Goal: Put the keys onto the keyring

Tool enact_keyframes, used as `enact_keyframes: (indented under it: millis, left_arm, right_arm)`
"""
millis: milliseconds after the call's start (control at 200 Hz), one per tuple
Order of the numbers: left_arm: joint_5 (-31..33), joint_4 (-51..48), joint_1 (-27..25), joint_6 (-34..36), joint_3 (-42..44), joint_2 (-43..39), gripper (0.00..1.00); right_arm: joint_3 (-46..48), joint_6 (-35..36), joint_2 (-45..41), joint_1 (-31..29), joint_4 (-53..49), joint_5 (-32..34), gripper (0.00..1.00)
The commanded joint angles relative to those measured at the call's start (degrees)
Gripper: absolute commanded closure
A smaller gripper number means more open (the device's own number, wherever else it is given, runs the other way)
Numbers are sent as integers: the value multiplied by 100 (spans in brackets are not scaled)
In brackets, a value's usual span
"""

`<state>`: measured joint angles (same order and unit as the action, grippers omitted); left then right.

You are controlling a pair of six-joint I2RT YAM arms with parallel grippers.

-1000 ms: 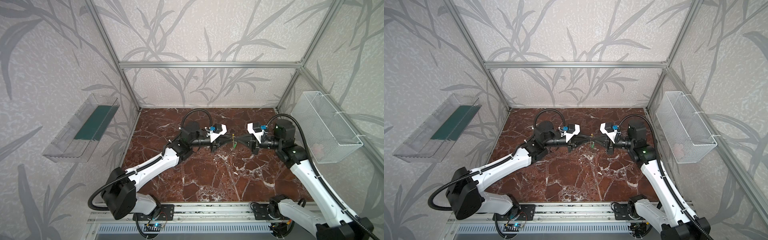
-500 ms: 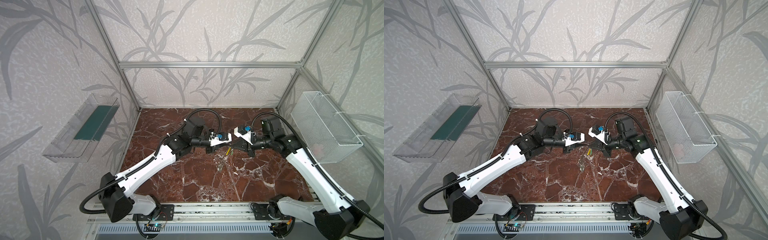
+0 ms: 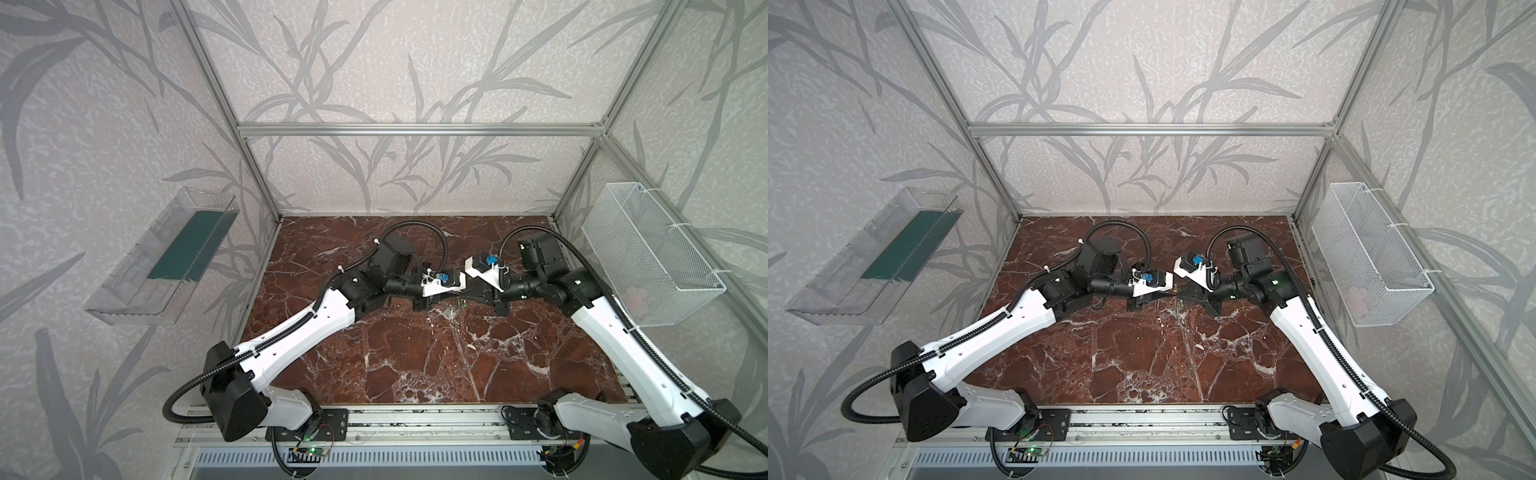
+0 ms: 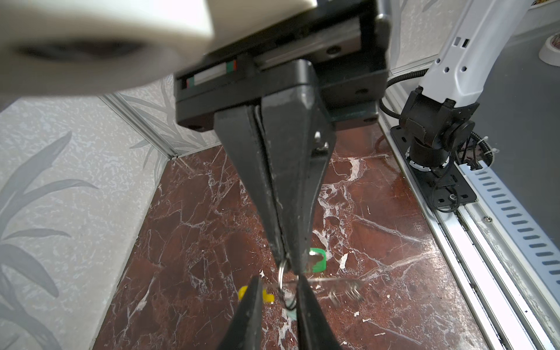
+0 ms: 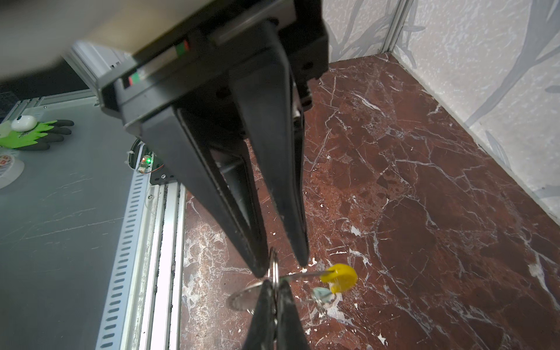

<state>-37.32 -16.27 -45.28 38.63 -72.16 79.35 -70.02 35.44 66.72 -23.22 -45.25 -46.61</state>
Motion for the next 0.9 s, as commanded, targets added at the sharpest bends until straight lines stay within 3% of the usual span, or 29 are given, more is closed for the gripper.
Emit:
enact_keyframes:
  millis: [0, 100, 235, 335, 425, 520, 725, 895]
  left_arm:
    - [-147, 53, -30, 47, -169, 72, 79]
    - [-208, 116, -48, -14, -147, 84, 85]
    - [-266, 116, -43, -36, -107, 122, 100]
    - [-370, 122, -45, -73, -90, 157, 100]
    - [-314, 289, -35, -200, 2, 123, 100]
    - [-196, 860, 37, -601, 213, -13, 100]
    - [-122, 2373, 139, -1536, 656, -243, 100]
    - [-133, 3236, 163, -2195, 893, -306, 100]
  right_arm:
    - [-161, -18, 7, -82, 57, -50, 100]
    - [-170, -21, 27, -129, 81, -21, 100]
    - [-154, -46, -34, -142, 196, -8, 100]
    - [-81, -106, -110, -147, 379, 46, 100]
    - [170, -199, -337, -147, 759, 340, 74]
    - [641, -330, -717, -20, 1255, 709, 62]
    - [1488, -945, -1408, 301, 2151, 727, 55]
    - [1864, -1161, -1609, 310, 2593, 840, 57]
